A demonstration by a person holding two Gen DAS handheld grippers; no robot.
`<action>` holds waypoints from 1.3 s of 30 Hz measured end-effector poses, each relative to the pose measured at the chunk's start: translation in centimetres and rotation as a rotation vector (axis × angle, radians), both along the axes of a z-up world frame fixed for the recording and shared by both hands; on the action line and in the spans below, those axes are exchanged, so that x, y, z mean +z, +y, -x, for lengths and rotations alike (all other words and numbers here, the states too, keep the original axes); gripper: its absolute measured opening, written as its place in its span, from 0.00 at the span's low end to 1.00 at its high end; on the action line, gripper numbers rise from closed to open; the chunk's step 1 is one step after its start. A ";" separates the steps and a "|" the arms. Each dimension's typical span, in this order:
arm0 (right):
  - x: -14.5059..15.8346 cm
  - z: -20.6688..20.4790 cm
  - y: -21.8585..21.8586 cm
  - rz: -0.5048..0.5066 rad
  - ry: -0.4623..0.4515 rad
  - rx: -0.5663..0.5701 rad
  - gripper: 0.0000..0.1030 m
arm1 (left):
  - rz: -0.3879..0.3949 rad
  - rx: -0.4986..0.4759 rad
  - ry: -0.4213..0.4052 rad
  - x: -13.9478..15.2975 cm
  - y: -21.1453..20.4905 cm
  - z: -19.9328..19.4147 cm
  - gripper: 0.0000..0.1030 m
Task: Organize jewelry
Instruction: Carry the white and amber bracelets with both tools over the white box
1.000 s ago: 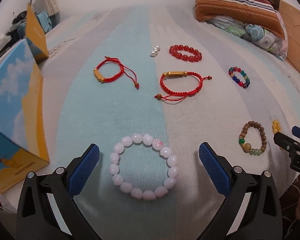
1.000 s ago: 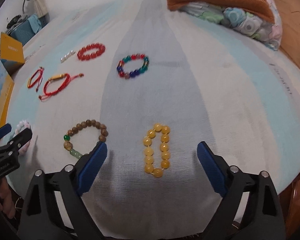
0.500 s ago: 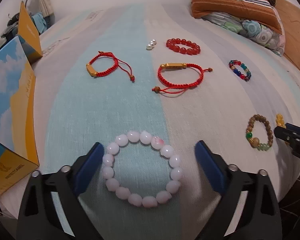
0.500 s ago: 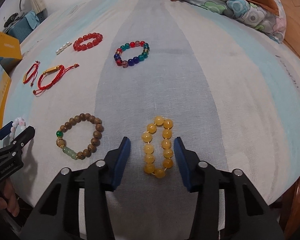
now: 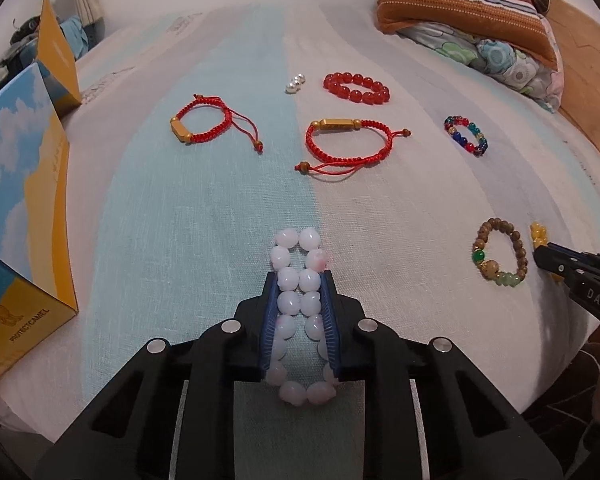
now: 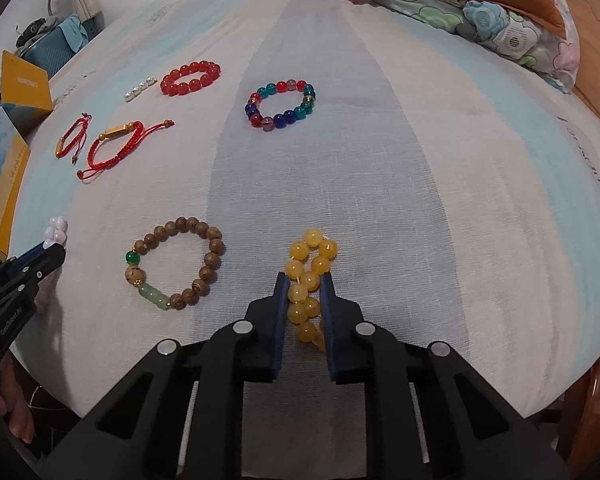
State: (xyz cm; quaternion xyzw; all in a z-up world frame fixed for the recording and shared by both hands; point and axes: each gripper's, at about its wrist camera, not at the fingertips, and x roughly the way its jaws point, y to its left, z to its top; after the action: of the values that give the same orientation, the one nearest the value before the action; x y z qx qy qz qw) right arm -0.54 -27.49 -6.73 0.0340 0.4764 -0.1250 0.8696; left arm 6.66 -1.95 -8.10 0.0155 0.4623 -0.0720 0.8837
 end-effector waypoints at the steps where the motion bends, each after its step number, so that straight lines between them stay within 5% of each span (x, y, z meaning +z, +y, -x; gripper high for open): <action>1: 0.1 0.0 0.1 0.003 -0.004 0.001 0.09 | 0.009 -0.001 0.001 0.0 0.1 0.1 0.20; 39: 3.0 1.3 1.7 -0.057 -0.187 0.039 0.09 | 0.056 -0.010 -0.039 3.4 -0.1 1.6 0.20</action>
State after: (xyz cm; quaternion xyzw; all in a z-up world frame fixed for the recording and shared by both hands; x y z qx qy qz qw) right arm -1.88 -25.74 -3.76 0.0608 0.3971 -0.0908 0.9113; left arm 5.10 -2.07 -4.69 -0.0056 0.4428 -0.0889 0.8922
